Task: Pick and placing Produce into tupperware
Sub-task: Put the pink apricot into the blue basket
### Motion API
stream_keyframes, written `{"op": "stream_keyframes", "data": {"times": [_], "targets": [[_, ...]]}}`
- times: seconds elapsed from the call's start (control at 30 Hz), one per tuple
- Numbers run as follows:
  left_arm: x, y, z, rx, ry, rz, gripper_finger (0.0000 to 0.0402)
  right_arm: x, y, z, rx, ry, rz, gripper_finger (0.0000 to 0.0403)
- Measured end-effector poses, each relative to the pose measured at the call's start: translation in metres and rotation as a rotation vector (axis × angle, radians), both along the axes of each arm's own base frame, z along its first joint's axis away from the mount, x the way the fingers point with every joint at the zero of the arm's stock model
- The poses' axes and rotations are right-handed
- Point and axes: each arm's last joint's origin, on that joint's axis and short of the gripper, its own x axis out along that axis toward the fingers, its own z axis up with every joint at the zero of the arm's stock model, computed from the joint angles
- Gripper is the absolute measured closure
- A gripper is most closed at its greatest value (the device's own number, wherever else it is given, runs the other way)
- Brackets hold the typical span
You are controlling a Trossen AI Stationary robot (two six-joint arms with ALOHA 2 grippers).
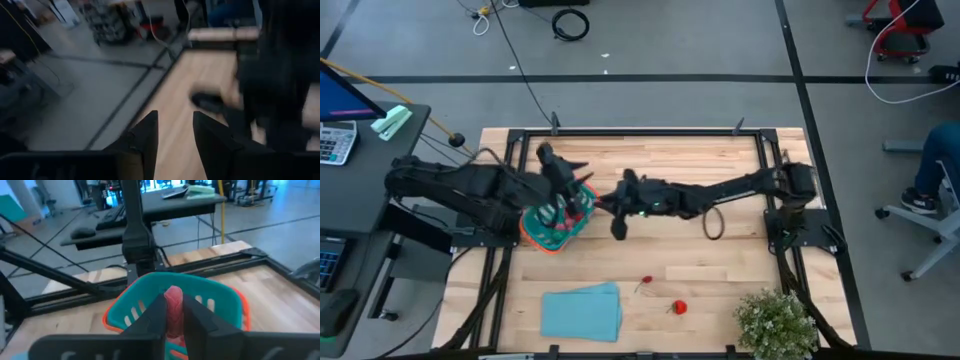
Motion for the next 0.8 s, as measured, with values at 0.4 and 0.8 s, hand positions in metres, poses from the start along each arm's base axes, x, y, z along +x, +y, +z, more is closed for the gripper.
{"op": "stream_keyframes", "data": {"times": [0.4,0.8], "targets": [[-0.019,0.021,0.074,0.093,-0.138,0.079,0.0276,0.104,-0.009,-0.066,-0.081,0.071,0.033,0.0349],[-0.024,0.036,0.057,0.063,0.009,0.171,0.0283,0.109,-0.037,-0.044,-0.099,0.313,-0.003,0.026]]}}
